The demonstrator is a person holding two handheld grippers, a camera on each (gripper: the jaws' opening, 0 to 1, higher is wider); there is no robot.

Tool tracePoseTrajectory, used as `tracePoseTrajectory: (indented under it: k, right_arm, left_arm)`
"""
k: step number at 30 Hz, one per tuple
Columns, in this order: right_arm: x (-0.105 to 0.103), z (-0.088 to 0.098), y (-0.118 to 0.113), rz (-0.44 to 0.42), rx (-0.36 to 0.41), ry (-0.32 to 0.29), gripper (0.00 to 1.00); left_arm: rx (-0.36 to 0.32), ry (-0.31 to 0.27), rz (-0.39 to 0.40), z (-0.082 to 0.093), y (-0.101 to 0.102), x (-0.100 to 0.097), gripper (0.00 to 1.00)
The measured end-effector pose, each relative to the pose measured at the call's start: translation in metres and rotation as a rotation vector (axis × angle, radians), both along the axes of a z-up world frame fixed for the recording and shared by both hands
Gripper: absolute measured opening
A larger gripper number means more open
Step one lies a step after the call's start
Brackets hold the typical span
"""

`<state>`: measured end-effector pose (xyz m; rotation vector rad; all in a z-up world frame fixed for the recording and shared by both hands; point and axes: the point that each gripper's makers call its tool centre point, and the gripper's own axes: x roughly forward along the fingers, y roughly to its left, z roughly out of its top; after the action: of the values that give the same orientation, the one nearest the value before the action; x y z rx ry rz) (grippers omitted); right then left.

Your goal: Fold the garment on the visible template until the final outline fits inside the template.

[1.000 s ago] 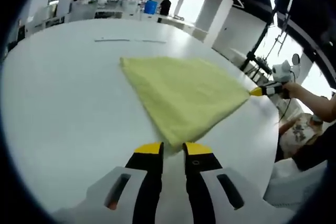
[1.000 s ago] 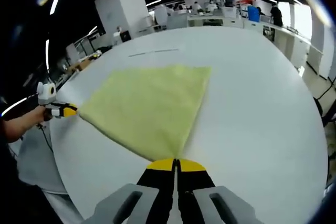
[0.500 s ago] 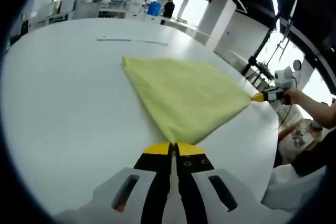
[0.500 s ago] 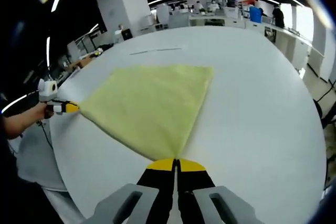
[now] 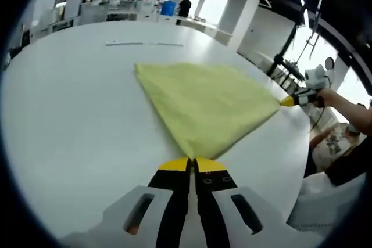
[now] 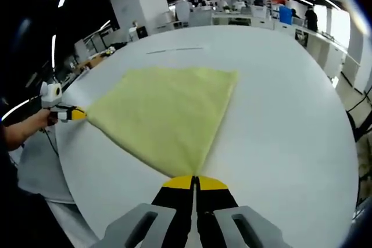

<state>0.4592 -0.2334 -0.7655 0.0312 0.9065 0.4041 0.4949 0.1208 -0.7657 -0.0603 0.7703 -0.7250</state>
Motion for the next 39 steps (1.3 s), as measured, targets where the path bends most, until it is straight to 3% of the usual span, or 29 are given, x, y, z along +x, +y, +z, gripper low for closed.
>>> tracePoseTrajectory:
  k: [18,26,32,39]
  right_arm:
    - [-0.017,0.000,0.004,-0.004,0.014,0.022,0.00]
    - [-0.017,0.001,0.000,0.015,-0.049,0.009,0.01]
    - [-0.017,0.009,0.002,0.031,-0.050,-0.008,0.28]
    - [-0.015,0.033,0.019,0.096,-0.006,-0.094,0.56]
  left_arm:
    - [0.036,0.005,0.016,-0.002,0.007,-0.015,0.00]
    - [0.047,-0.006,0.015,0.000,0.009,-0.016,0.03]
    - [0.070,-0.020,0.008,0.006,0.011,-0.017,0.17]
    - [0.050,-0.068,-0.005,0.025,0.004,-0.019,0.41]
